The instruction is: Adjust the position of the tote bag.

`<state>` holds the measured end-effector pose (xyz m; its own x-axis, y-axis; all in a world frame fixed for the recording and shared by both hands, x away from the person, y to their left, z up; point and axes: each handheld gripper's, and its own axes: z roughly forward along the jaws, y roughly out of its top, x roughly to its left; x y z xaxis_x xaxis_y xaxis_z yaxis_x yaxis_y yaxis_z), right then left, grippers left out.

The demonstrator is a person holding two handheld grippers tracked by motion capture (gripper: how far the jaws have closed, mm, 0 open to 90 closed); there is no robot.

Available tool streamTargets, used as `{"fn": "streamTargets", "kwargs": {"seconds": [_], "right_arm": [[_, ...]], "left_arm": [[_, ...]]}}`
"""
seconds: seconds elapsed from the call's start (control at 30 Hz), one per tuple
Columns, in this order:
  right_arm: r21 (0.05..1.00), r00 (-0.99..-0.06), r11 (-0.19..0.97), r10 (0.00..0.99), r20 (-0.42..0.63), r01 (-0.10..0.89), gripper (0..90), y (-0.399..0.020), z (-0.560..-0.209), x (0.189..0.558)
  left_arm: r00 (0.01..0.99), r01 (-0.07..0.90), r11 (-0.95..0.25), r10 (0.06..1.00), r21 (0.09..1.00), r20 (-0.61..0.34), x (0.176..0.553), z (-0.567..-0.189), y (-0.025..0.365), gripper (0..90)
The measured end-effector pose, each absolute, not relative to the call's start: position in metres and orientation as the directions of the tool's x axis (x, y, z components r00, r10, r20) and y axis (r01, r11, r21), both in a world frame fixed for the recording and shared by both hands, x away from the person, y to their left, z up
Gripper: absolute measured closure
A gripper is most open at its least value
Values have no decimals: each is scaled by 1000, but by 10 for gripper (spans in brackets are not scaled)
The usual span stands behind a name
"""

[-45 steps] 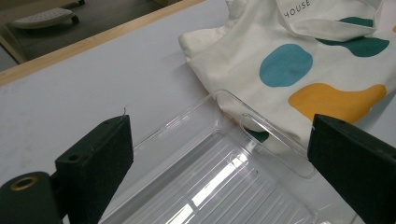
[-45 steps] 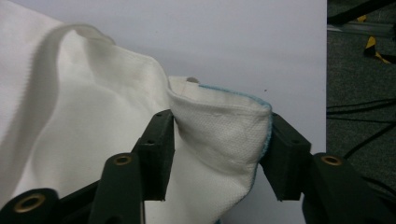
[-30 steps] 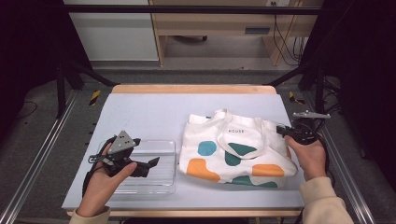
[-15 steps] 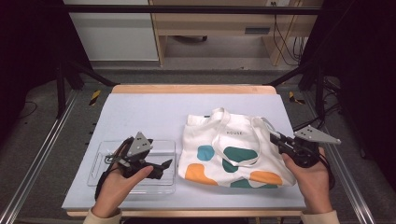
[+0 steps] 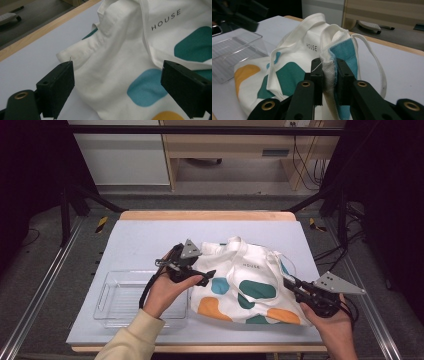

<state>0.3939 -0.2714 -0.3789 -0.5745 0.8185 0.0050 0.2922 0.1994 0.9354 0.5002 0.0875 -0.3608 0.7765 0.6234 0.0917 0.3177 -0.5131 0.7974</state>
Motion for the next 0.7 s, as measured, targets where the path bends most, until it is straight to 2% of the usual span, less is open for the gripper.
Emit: {"fn": "streamTargets", "kwargs": {"seconds": [0.43, 0.57, 0.7], "right_arm": [[946, -640, 209, 768, -1, 249, 787, -273, -383, 384], [947, -646, 206, 764, 2, 247, 787, -274, -383, 383], [948, -649, 205, 761, 2, 243, 787, -274, -384, 383]], "left_arm": [[791, 293, -564, 597, 772, 136, 534, -362, 53, 181], [797, 313, -563, 593, 765, 110, 544, -366, 47, 245], [813, 322, -573, 575, 754, 90, 550, -371, 40, 262]]}}
